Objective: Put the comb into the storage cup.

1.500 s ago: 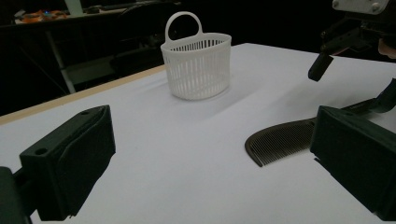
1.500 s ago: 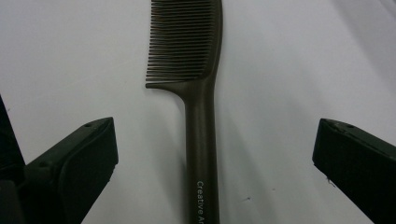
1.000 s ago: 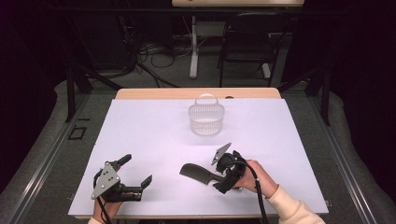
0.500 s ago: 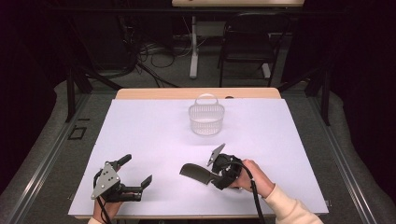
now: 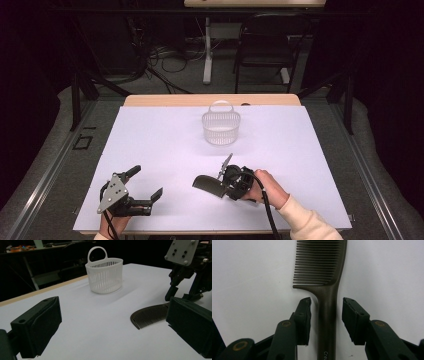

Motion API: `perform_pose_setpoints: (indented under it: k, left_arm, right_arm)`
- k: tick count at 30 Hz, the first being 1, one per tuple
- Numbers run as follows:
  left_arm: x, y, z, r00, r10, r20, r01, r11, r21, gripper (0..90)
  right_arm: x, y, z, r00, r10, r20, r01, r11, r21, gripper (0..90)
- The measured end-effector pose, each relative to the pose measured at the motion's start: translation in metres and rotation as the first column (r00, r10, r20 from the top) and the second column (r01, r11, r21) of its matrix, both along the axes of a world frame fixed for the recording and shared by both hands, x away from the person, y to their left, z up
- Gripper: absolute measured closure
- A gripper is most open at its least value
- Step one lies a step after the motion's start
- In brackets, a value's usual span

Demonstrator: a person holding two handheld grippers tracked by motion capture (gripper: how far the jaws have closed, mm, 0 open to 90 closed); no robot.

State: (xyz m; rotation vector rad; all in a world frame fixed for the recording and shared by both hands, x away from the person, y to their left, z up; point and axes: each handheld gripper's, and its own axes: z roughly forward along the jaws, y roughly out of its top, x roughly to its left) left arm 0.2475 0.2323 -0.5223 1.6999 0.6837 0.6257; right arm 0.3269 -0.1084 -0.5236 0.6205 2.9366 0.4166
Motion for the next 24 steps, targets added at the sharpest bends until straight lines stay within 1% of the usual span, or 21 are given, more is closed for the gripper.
perform_pose_setpoints:
  k: [7, 9, 10, 13, 16, 18, 24]
  left_arm:
    - [0.0003, -0.0020, -0.0003, 1.0000, -0.006, 0.002, 0.006, 1.0000, 0.006, 0.1]
    - [0.0009, -0.0021, -0.0008, 1.0000, -0.006, -0.005, 0.006, 1.0000, 0.003, 0.1]
    - [0.0011, -0.0022, -0.0010, 1.0000, -0.006, -0.005, 0.006, 1.0000, 0.006, 0.1]
    - [0.0007, -0.0021, -0.0009, 0.9999, -0.010, -0.002, 0.010, 0.9999, 0.005, 0.1]
    - [0.0004, -0.0017, -0.0009, 1.0000, -0.009, -0.002, 0.009, 1.0000, 0.002, 0.1]
    - [0.0005, -0.0013, -0.0008, 0.9999, -0.010, -0.001, 0.010, 0.9999, 0.002, 0.1]
    - [0.0013, -0.0021, -0.0011, 0.9998, -0.018, -0.003, 0.018, 0.9998, 0.002, 0.1]
  right_arm:
    - [0.0021, 0.0012, -0.0025, 0.9996, -0.008, -0.026, 0.008, 1.000, -0.007, 63.0]
    - [0.0033, 0.0005, -0.0035, 0.9995, -0.003, -0.030, 0.002, 1.000, -0.013, 63.7]
    - [0.0036, 0.0004, -0.0035, 0.9994, -0.013, -0.031, 0.012, 1.000, -0.012, 64.2]
    - [0.0044, -0.0001, -0.0042, 0.9990, -0.020, -0.039, 0.019, 1.000, -0.018, 65.0]
    - [0.0053, 0.0004, -0.0057, 0.9991, -0.017, -0.039, 0.016, 1.000, -0.009, 65.3]
    - [0.0053, 0.0007, -0.0055, 0.9984, -0.027, -0.049, 0.027, 1.000, -0.006, 65.7]
    - [0.0064, -0.0007, -0.0064, 0.9985, -0.017, -0.052, 0.017, 1.000, 0.008, 67.2]
